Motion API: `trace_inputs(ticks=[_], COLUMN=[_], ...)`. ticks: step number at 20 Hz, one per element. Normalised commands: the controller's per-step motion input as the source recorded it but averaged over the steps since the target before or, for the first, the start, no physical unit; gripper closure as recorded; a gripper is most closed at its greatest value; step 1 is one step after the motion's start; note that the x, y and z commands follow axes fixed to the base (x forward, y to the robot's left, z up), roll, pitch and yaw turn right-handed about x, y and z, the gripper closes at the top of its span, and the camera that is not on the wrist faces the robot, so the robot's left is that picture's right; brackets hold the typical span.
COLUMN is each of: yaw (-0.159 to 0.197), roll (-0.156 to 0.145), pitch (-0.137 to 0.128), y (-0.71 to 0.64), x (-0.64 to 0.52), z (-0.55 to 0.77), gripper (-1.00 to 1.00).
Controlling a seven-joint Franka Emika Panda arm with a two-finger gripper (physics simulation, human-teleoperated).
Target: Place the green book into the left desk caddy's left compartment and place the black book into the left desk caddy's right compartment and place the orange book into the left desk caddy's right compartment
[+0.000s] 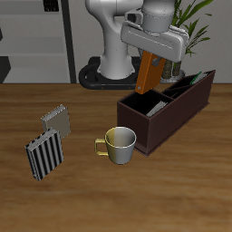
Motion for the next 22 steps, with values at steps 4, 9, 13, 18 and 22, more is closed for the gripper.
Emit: trace_inputs(ticks=[4,9,13,18,22], yaw=[-0.010,-0.038,0.005,-0.014,-0.023], roll=[0.007,-0.021,-0.012,0.009,0.018], pitch=[-0.010,0.023,0.029,0.009,-0.017], y=[0.12,-0.06,0.01,0.10,0.06], x=[-0.01,0.08,0.09,-0.03,-0.09], z=[0.00,-0.12,-0.20,-0.12,0.00], gripper=[1.00,1.00,1.00,1.00,1.00])
